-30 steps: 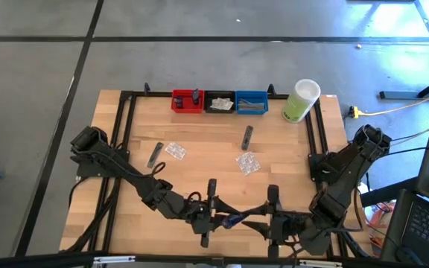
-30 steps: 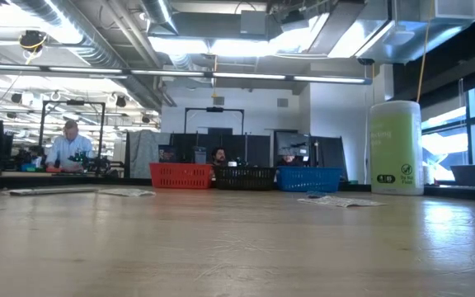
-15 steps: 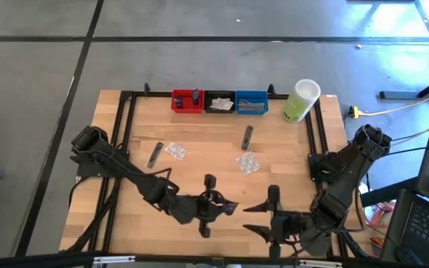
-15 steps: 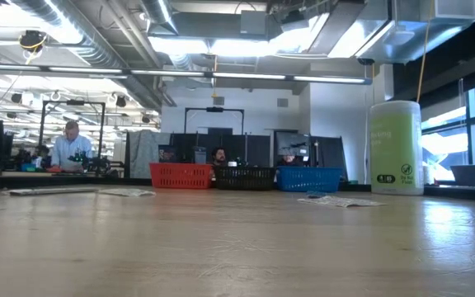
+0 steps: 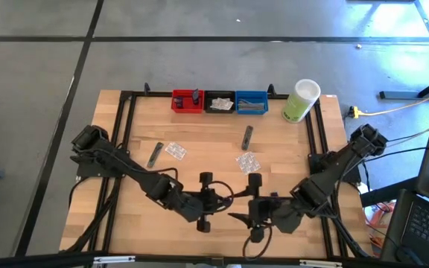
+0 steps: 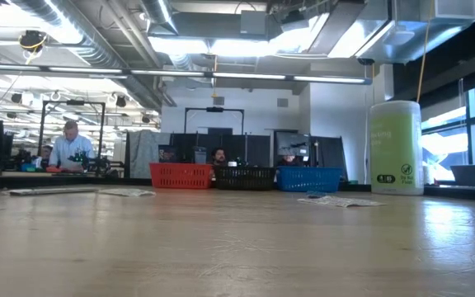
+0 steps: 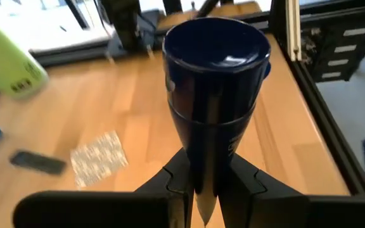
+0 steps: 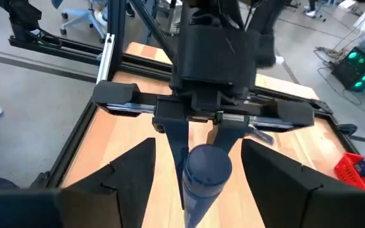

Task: Pick & Place Travel size toiletries
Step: Put the blue shave cream into the red bin

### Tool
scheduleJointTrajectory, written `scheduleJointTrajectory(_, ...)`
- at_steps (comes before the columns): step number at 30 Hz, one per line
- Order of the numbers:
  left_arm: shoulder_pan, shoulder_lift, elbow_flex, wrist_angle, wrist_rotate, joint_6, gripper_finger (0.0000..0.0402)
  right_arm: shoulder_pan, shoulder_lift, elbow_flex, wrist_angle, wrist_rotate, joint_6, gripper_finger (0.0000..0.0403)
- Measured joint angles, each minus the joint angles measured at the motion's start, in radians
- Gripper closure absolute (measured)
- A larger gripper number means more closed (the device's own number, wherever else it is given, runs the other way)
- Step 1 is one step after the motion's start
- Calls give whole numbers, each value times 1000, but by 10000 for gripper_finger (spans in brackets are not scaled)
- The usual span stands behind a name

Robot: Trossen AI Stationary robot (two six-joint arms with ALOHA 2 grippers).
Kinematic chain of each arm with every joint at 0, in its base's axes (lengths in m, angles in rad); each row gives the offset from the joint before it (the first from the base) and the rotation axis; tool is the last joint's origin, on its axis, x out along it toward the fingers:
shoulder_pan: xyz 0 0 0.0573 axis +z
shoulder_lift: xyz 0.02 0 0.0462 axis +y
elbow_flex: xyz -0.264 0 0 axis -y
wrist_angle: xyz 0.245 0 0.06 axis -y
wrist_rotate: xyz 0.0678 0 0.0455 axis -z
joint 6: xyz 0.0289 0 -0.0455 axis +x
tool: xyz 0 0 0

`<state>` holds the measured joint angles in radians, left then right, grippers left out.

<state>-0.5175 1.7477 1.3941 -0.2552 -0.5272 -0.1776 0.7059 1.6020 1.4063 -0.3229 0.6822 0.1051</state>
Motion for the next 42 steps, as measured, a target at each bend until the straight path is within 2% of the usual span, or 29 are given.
scheduleJointTrajectory(5, 15, 0, 0, -49, 52, -66, 356, -55, 15, 0, -6, -120, 44, 167)
scheduleJointTrajectory(10, 25, 0, 0, -80, 101, -90, 356, -85, 41, 0, -51, -126, 68, 161)
scheduleJointTrajectory(19, 31, 0, 0, -101, 111, -90, 356, -106, 45, 0, -84, -177, 121, 150)
scheduleJointTrajectory(35, 63, -10, 0, -96, 129, -90, 356, -131, 51, 0, -105, -174, 123, 180)
scheduleJointTrajectory(42, 63, -10, 0, -97, 137, -77, 356, -131, 51, 0, -109, -217, 123, 216)
